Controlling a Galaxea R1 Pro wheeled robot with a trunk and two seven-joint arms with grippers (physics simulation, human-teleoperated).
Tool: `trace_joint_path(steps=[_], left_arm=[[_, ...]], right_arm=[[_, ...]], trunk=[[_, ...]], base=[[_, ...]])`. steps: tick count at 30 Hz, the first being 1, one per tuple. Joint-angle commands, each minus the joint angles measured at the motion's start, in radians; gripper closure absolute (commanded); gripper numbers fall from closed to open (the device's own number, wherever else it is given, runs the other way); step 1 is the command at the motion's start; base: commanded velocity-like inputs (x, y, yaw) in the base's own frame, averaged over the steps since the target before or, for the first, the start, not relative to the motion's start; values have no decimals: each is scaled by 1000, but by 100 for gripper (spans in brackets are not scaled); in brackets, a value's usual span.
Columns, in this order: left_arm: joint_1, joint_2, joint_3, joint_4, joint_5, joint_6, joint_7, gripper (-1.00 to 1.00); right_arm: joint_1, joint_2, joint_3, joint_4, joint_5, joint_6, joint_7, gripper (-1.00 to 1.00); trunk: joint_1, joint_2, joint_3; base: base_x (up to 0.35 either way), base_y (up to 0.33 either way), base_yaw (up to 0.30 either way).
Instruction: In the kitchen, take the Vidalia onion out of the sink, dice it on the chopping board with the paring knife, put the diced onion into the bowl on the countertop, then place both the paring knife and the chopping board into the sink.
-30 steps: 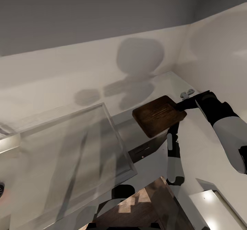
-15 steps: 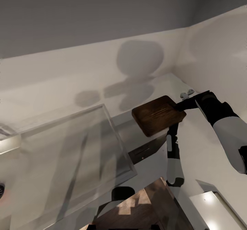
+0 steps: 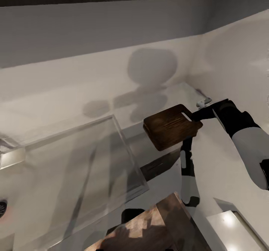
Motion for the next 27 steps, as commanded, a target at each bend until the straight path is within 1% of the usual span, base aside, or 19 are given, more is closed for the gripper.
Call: trace_joint_path(steps=[1,16,23,27], left_arm=[[0,0,0,-2,0,0,-1,-100],[0,0,0,-2,0,0,-1,-100],[0,0,0,-2,0,0,-1,-100],[0,0,1,-2,0,0,-1,-100]], right_arm=[[-1,-1,4,-2,10,2,9,100],[-1,-1,3,-2,10,2,8,100],[-1,-1,3,-2,10,2,8,100],[-1,-1,2,-2,10,2,8,100]], trunk=[[0,-1,0],[0,-1,24],[0,-1,27],[0,-1,27]], base=[[-203,0,0],[-301,0,0],[-325,0,0],[-137,0,0]])
